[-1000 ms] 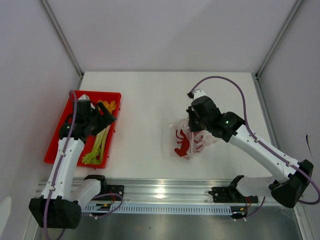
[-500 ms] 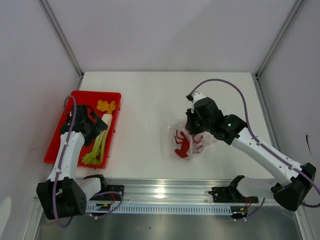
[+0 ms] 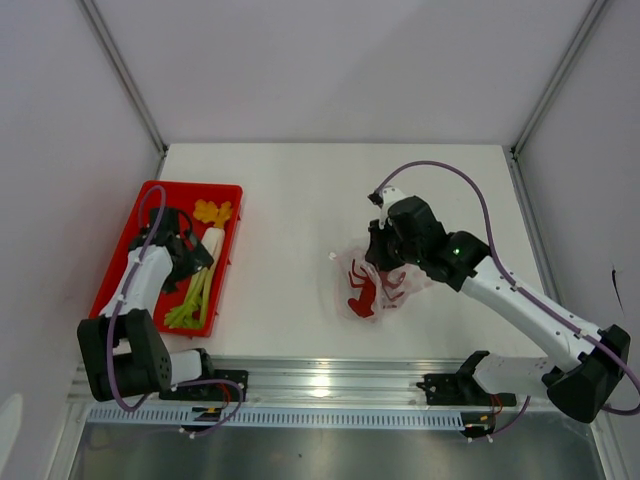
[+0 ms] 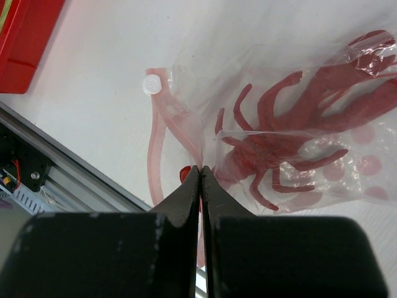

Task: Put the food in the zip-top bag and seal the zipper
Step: Pick up the fake vegetable from the bin.

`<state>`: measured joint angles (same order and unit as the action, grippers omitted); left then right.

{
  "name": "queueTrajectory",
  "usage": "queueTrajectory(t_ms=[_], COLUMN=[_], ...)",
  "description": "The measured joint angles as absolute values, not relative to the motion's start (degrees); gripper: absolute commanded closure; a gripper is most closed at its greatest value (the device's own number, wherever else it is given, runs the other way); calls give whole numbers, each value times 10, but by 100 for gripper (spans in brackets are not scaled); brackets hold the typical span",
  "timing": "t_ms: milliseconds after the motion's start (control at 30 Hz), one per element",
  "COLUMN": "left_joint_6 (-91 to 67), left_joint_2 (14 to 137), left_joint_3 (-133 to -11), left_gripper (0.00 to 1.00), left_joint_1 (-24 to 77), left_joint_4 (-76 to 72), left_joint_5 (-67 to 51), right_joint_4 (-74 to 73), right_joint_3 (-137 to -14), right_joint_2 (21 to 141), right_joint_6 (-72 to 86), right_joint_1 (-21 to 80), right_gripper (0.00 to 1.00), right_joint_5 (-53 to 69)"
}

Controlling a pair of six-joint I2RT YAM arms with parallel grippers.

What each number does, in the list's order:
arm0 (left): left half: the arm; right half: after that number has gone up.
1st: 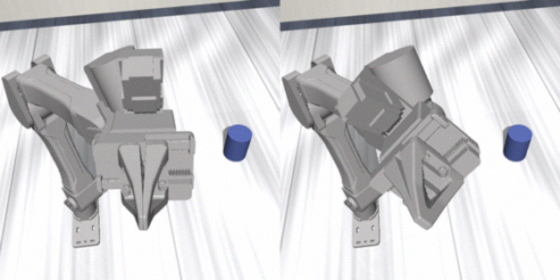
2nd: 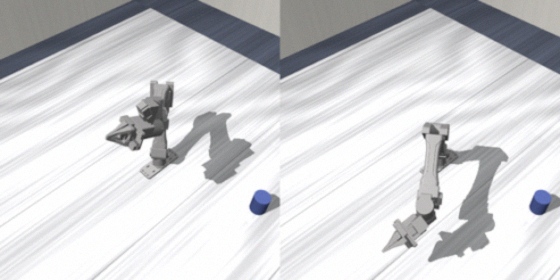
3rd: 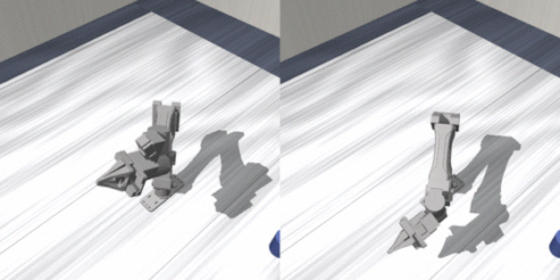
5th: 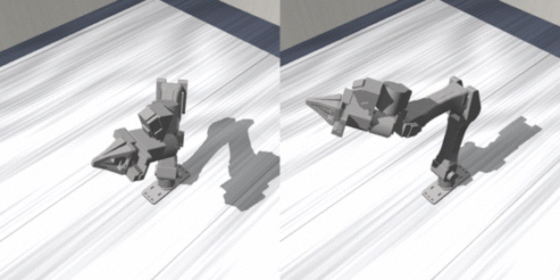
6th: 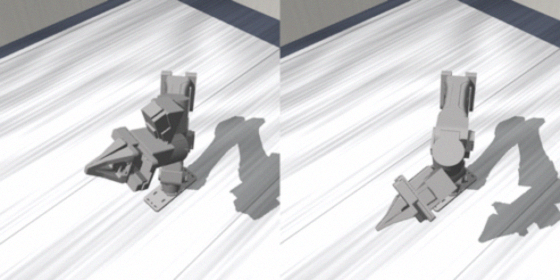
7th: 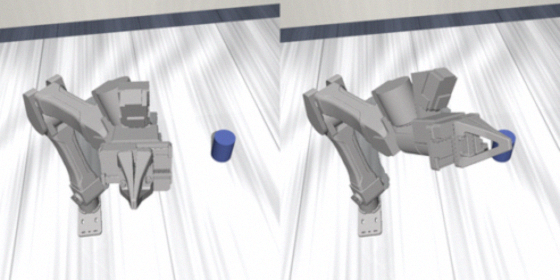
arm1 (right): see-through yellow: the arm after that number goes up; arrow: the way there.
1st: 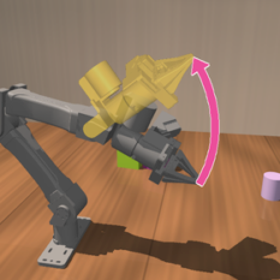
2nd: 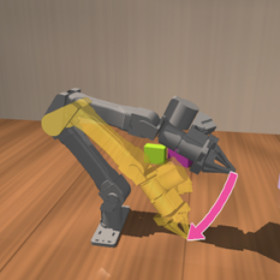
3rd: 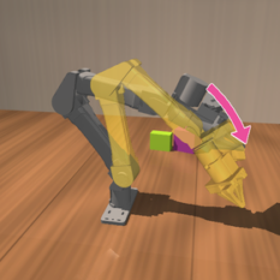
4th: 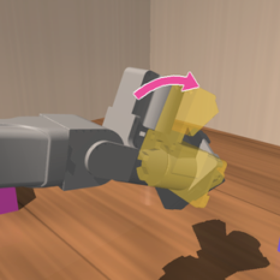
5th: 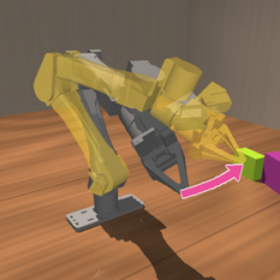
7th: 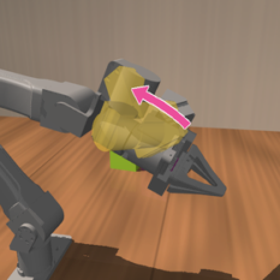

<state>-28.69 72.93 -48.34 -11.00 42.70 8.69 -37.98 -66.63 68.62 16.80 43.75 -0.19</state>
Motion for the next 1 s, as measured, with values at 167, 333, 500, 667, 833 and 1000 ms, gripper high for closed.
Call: queueTrajectory(t_ms=[167,333,500,667,833,1000], left_joint_6=[-237,-204,-184,-191,-205,-212], left_joint_2=[755,784,785,834,856,840], left_joint_3=[-475,-458,-445,-454,-475,-474], left_gripper=[18,18,18,57,70,75], left_joint_1=[-110,-107,-84,-59,-51,-51], left_joint_4=[394,363,350,354,373,378], left_joint_5=[77,47,45,72,89,103], right_joint_4=[-374,-369,-365,-361,-361,-361], right_joint_3=[-662,-662,-662,-662,-662,-662], right_joint_2=[686,686,687,688,688,688], right_joint_6=[168,168,164,164,164,165], right_joint_1=[437,437,437,437,436,436], right_gripper=[100,100,100,100,100,100], right_joint_5=[11,16,19,20,20,20])
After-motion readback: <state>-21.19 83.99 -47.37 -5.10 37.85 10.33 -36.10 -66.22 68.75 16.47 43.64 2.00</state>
